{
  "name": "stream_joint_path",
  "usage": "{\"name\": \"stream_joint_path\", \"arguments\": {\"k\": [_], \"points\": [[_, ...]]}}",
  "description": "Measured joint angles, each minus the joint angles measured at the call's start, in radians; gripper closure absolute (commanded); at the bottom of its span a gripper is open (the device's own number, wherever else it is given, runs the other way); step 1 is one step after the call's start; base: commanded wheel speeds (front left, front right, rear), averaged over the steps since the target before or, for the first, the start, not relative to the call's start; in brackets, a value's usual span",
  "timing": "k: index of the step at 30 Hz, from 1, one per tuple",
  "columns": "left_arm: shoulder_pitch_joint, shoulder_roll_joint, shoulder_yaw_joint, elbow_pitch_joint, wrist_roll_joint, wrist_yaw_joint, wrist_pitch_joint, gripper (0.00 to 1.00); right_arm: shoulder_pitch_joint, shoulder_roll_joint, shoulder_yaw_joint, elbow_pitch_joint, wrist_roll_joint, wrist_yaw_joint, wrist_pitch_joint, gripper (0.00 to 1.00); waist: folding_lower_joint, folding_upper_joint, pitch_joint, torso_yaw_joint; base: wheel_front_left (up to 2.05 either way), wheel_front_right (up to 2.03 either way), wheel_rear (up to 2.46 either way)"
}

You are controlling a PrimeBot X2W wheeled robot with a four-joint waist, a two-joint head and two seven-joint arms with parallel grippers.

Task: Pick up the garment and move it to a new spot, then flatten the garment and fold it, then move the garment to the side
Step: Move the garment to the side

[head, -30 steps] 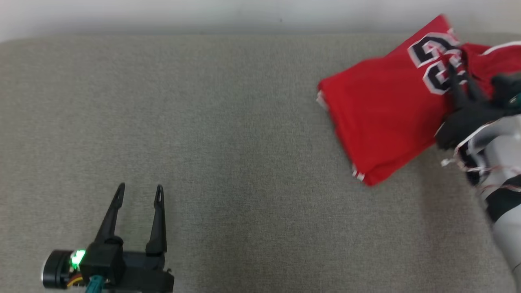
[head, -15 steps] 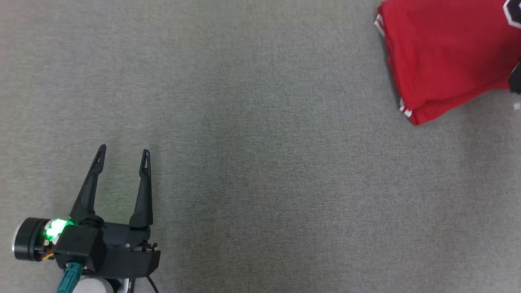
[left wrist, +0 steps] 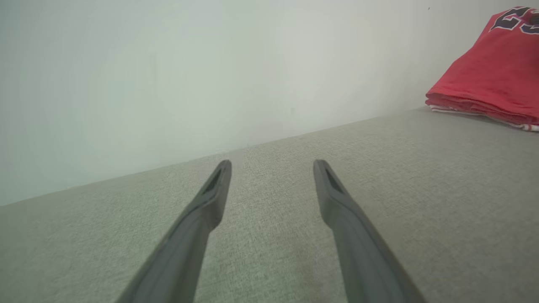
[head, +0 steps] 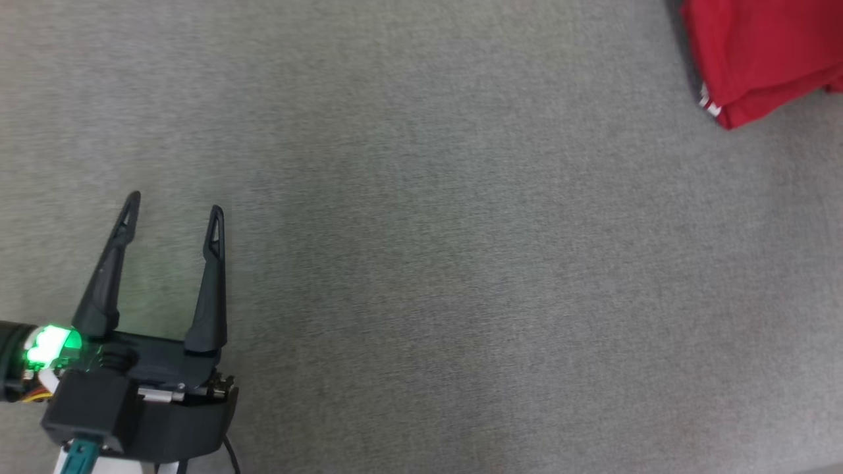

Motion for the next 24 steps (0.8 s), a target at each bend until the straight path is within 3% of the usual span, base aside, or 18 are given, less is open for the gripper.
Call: {"name": "stream_joint_path", "arguments": {"k": [6,17,18,19,20,21,24], "points": [[0.000,0.018,-0.002,-0.065,0.006,0.002,0.000,0.00,-0.044,-0.034,0.029,-0.017,-0.033,0.000,0.017,1.00,0.0000,-0.0001,0.039,-0.036,0.00,0.00,0.00],[0.005,0.039,-0.001,-0.099,0.010,0.018,0.000,0.00,-0.049,-0.024,0.005,0.002,-0.033,0.000,0.032,1.00,0.0000,-0.0001,0.093,-0.077,0.00,0.00,0.00],[0.005,0.040,0.000,-0.099,0.009,0.019,0.000,0.00,-0.044,-0.021,0.001,0.004,-0.038,0.000,0.032,0.73,0.0000,-0.0002,0.094,-0.079,0.00,0.00,0.00],[0.005,0.040,0.001,-0.099,0.008,0.022,0.000,0.00,-0.041,-0.017,-0.002,0.008,-0.039,0.000,0.033,0.59,-0.0001,-0.0002,0.095,-0.079,0.00,0.00,0.00],[0.005,0.040,0.001,-0.098,0.007,0.023,0.000,0.00,-0.039,-0.015,-0.007,0.012,-0.040,0.000,0.035,0.26,-0.0001,-0.0002,0.094,-0.079,0.00,0.00,0.00],[0.005,0.041,0.002,-0.097,0.005,0.024,0.000,0.00,-0.037,-0.013,-0.010,0.013,-0.044,0.000,0.035,0.00,-0.0001,-0.0001,0.093,-0.079,0.00,0.00,0.00],[0.005,0.041,0.003,-0.093,0.001,0.028,0.000,0.00,-0.035,-0.010,-0.020,0.013,-0.058,0.000,0.040,0.00,-0.0001,-0.0002,0.090,-0.077,0.00,0.00,0.00]]}}
